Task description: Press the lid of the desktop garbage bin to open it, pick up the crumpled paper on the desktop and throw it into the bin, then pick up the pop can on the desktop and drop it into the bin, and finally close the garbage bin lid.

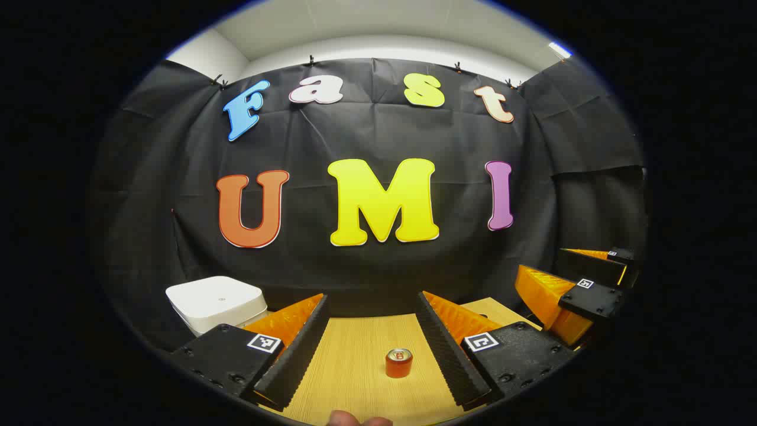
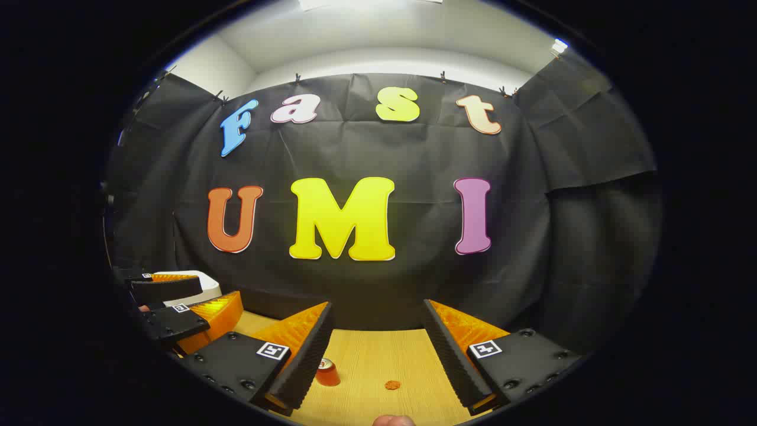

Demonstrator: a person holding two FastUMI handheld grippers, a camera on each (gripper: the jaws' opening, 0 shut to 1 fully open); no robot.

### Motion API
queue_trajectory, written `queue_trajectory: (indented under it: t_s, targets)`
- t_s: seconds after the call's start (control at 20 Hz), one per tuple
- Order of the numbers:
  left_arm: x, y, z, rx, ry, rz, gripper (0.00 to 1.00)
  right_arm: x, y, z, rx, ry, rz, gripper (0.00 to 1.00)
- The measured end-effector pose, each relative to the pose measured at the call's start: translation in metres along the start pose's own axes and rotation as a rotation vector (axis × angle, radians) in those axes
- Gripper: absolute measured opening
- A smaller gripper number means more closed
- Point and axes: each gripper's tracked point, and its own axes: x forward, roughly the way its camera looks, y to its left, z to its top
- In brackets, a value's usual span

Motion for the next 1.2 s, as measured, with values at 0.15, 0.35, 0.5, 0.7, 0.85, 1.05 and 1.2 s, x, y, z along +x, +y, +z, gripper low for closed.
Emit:
queue_trajectory:
  t_s: [0.15,0.35,0.5,0.7,0.85,1.05,1.2]
  targets:
    - [0.002,-0.001,0.005,0.003,-0.011,-0.003,0.96,0.005,-0.002,0.002,0.001,-0.001,0.001,0.94]
    - [0.003,-0.001,0.007,0.008,-0.021,-0.005,0.96,0.007,-0.006,0.004,0.01,-0.009,-0.005,0.94]
    - [0.002,0.001,0.004,0.006,-0.019,-0.002,0.96,0.006,-0.004,0.002,0.013,-0.004,-0.003,0.94]
    - [0.001,0.002,0.004,0.007,-0.018,0.003,0.96,0.005,-0.003,0.002,0.011,-0.004,0.002,0.94]
    - [-0.001,0.006,0.006,0.006,-0.02,0.012,0.96,0.005,-0.004,0.003,0.017,-0.003,0.0,0.94]
    - [-0.003,0.007,0.004,-0.002,-0.016,0.016,0.96,0.003,-0.005,0.003,0.013,-0.003,-0.001,0.94]
    - [-0.002,0.012,0.002,-0.01,-0.01,0.028,0.96,0.002,-0.006,0.002,0.01,0.0,-0.002,0.94]
